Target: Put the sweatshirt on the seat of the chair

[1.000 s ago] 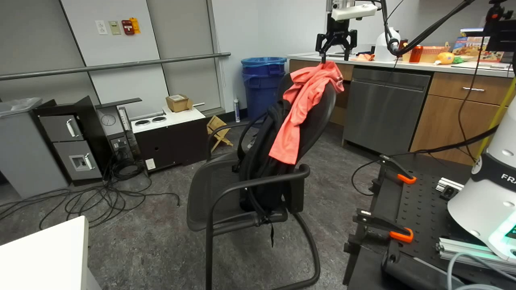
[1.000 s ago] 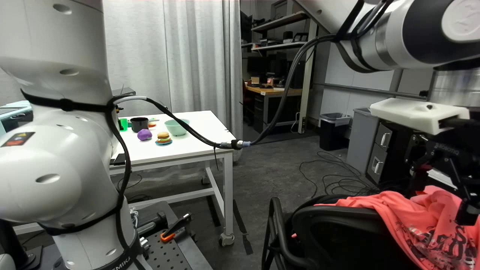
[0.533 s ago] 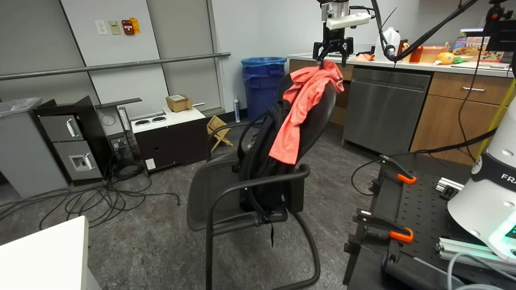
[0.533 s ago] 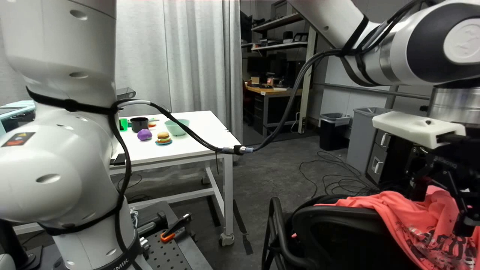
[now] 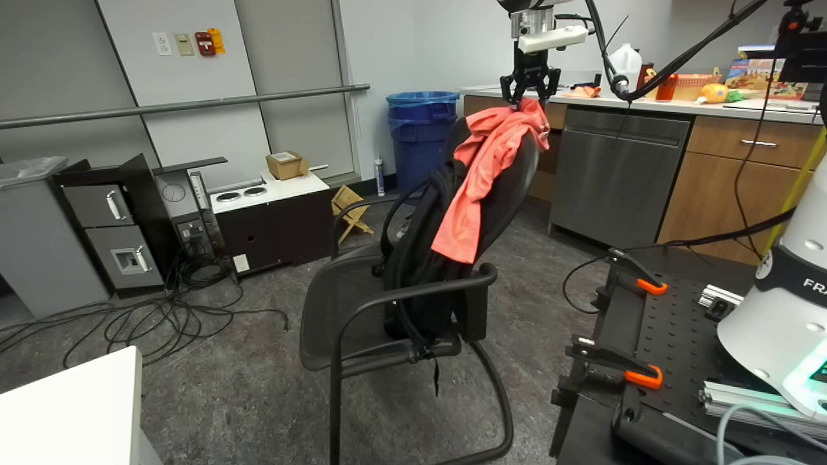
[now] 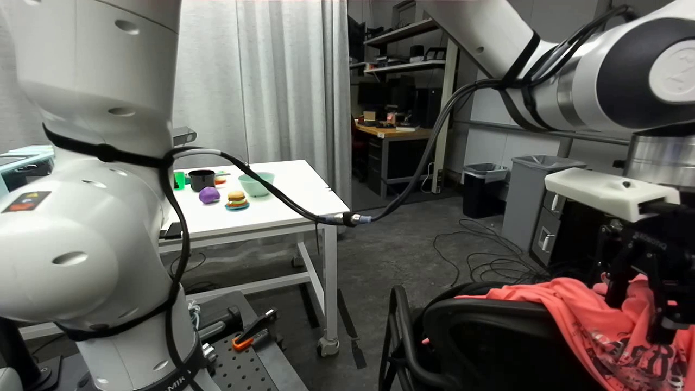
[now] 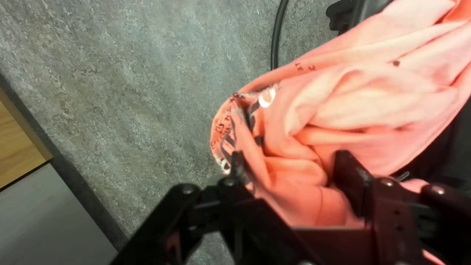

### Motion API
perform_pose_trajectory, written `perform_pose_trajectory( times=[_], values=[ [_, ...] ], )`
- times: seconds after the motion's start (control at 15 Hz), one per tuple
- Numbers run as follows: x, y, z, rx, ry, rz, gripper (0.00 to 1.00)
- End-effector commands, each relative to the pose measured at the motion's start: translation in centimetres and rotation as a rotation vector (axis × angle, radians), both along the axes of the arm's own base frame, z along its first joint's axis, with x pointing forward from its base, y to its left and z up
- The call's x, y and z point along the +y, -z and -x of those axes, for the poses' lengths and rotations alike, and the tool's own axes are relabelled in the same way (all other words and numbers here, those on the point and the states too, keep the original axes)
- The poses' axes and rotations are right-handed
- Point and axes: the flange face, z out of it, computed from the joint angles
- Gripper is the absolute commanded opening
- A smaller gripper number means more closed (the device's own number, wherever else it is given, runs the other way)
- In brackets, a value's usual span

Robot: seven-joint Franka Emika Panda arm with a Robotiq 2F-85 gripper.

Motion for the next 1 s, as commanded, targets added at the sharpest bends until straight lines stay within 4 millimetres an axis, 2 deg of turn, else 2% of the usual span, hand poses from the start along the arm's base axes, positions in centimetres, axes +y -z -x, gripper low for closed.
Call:
perform_pose_trajectory(
  times=[0.0, 0.27, 0.4, 0.67, 0.93],
  values=[
    [-0.8, -0.1, -0.6, 0.006, 0.023, -0.015, 0.34],
    [-1.1, -0.3, -0.4, 0.006, 0.029, -0.011, 0.02],
    [-1.0, -0.7, -0.4, 0.0, 0.031, -0.003, 0.0],
    [-0.3, -2.6, -0.5, -0.035, 0.029, 0.004, 0.02],
    [1.3, -5.8, -0.9, -0.11, 0.04, 0.008, 0.02]
  ],
)
